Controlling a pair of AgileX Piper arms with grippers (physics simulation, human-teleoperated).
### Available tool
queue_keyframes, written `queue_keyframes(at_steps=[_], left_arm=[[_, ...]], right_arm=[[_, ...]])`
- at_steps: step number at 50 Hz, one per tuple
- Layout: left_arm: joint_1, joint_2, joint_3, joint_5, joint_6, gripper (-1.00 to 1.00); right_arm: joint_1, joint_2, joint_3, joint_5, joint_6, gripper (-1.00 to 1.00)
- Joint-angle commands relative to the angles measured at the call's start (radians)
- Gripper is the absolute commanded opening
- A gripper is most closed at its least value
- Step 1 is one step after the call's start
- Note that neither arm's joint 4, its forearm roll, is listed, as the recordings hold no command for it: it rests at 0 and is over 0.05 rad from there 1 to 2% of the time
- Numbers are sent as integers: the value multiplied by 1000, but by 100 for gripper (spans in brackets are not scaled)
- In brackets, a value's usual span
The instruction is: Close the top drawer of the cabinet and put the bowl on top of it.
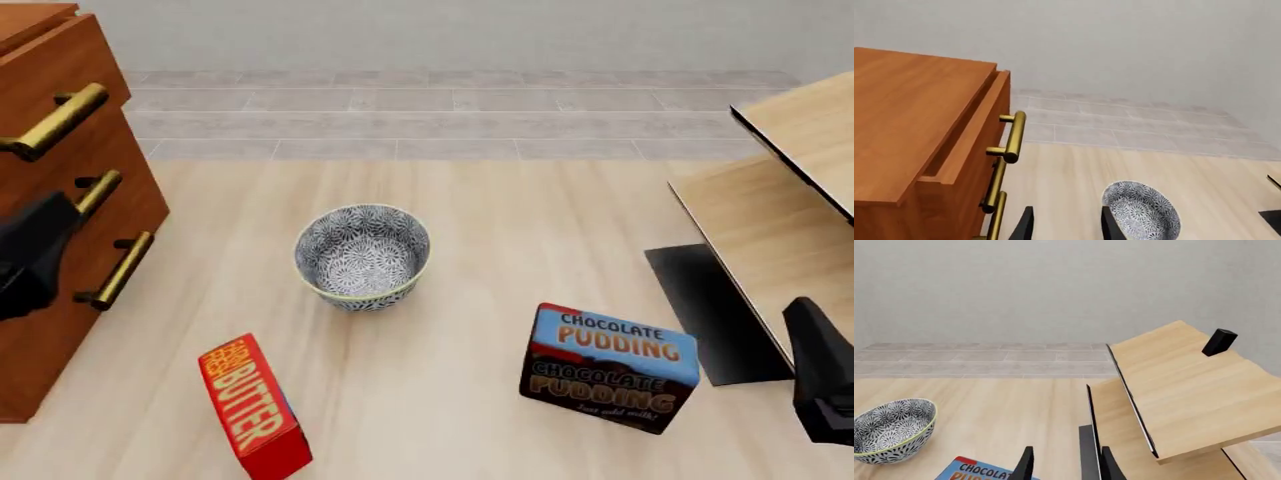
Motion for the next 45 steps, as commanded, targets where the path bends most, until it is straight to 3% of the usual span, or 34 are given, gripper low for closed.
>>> queue_keyframes(at_steps=[1,8,11,12,15,21,45], left_arm=[[28,78,-50,-21,-33,100],[62,89,-65,-44,-59,100],[89,78,-66,-48,-52,100],[105,73,-74,-44,-21,100],[112,107,-71,-54,-56,100],[132,101,-86,-55,-27,100],[146,180,-74,-122,-44,100]], right_arm=[[0,-2,4,-2,0,100],[0,-2,4,-2,0,100],[0,-2,4,-2,0,100],[0,-2,4,-2,0,100],[0,-2,4,-2,0,100],[0,-2,4,-2,0,100],[0,-2,4,-2,0,100]])
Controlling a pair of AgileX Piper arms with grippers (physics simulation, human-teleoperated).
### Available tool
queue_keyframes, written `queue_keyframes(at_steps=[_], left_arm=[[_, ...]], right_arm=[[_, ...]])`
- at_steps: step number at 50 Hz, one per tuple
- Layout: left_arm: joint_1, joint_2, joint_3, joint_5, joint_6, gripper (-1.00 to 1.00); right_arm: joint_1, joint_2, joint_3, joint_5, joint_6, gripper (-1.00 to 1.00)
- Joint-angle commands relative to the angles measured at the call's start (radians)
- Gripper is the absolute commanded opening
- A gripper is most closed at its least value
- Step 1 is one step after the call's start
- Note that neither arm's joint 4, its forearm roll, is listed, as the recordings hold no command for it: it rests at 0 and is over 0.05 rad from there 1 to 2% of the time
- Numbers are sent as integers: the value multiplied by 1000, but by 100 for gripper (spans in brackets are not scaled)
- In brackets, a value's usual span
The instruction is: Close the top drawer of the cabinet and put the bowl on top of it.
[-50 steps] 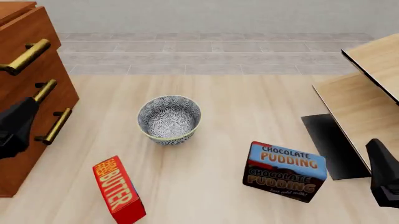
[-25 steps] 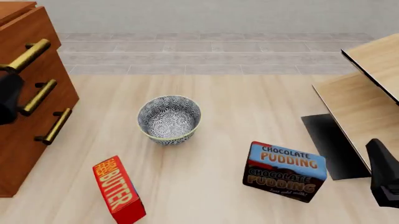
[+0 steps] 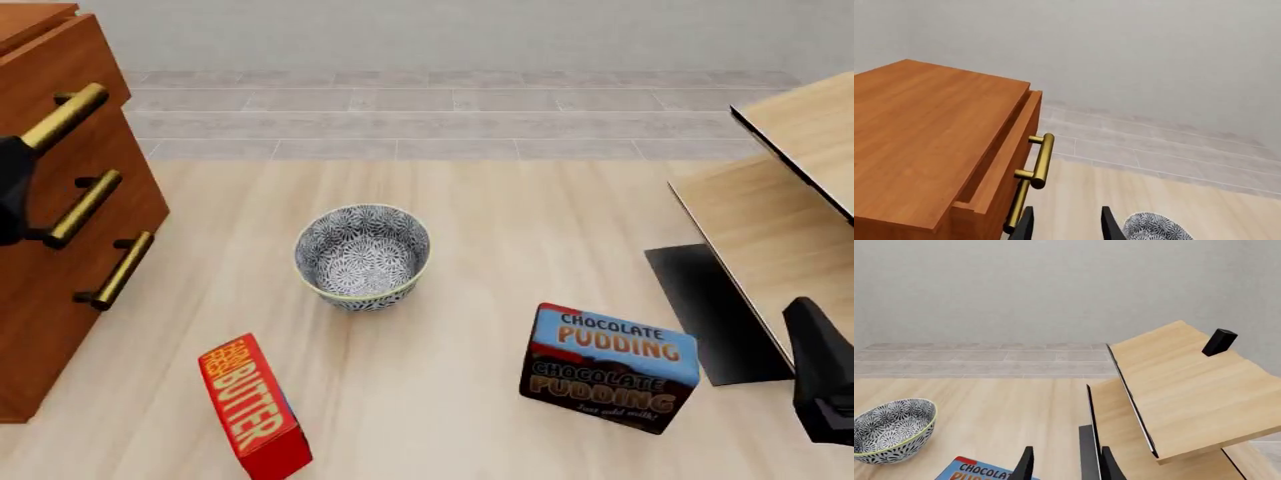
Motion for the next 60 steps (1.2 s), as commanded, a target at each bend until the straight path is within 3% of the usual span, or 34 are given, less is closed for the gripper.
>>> queue_keyframes(at_steps=[1,60], left_arm=[[22,44,18,-48,-6,100],[180,250,70,-268,8,100]], right_arm=[[0,-2,4,-2,0,100],[0,-2,4,-2,0,100]])
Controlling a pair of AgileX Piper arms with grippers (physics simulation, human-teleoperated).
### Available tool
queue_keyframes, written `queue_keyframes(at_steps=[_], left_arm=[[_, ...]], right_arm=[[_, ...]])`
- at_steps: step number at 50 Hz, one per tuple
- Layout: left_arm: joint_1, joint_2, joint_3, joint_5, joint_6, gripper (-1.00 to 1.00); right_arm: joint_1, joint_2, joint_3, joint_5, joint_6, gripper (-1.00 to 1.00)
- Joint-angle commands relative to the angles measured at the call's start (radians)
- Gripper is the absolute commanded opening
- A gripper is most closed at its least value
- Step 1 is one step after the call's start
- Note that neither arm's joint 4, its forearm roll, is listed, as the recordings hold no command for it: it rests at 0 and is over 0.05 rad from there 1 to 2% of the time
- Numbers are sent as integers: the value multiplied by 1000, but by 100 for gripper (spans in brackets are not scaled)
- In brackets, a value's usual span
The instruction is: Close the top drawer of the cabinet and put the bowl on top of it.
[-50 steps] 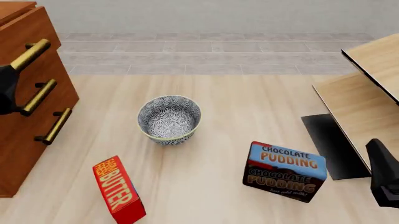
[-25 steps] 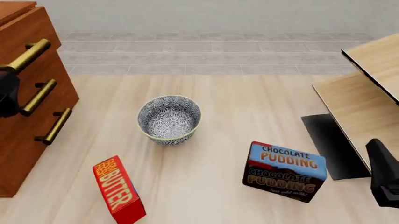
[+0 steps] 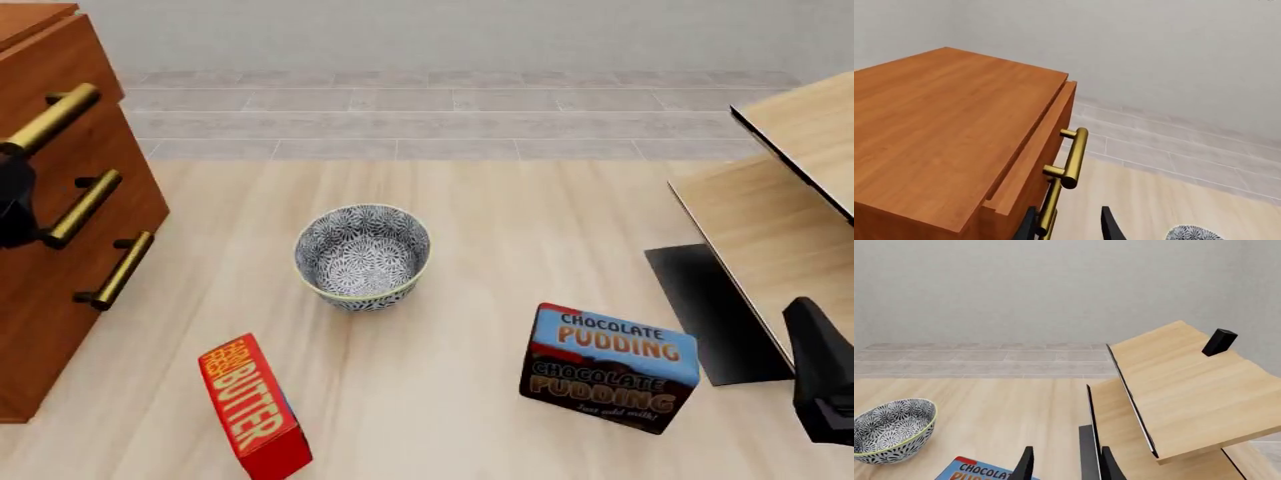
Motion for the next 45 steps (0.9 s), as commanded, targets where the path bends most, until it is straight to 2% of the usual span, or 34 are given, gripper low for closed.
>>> queue_keyframes(at_steps=[1,45], left_arm=[[33,40,6,-27,22,100],[120,110,11,-82,8,100]], right_arm=[[0,-2,4,-2,0,100],[0,-2,4,-2,0,100]])
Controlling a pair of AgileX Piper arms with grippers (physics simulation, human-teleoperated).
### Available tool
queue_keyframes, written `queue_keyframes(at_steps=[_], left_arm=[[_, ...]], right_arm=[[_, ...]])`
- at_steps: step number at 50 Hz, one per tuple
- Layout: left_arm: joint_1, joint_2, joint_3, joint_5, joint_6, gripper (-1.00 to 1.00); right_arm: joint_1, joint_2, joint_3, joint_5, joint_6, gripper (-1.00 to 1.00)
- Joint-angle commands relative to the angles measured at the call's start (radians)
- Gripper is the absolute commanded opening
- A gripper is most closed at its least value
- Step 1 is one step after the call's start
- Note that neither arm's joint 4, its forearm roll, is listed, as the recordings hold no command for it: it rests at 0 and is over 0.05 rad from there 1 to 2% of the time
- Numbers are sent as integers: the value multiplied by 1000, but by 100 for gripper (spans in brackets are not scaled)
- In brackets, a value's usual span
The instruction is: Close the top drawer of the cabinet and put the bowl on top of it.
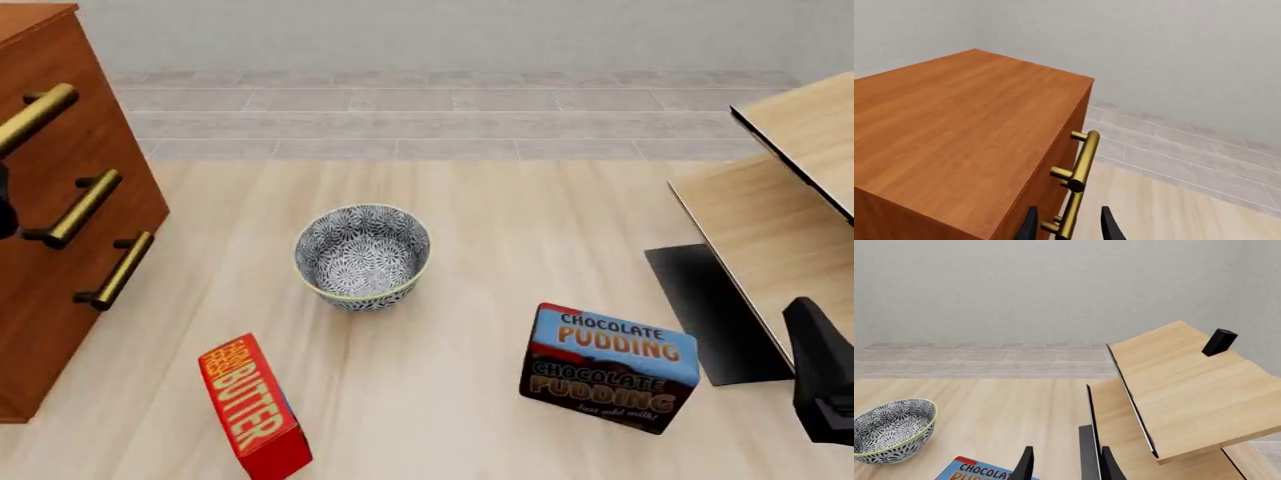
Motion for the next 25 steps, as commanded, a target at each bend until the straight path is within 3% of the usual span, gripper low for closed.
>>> queue_keyframes(at_steps=[1,18,25], left_arm=[[26,22,17,-2,31,100],[25,22,24,-14,49,100],[-29,4,17,12,42,100]], right_arm=[[0,-2,4,-2,0,100],[0,-2,4,-2,0,100],[0,-2,4,-2,0,100]])
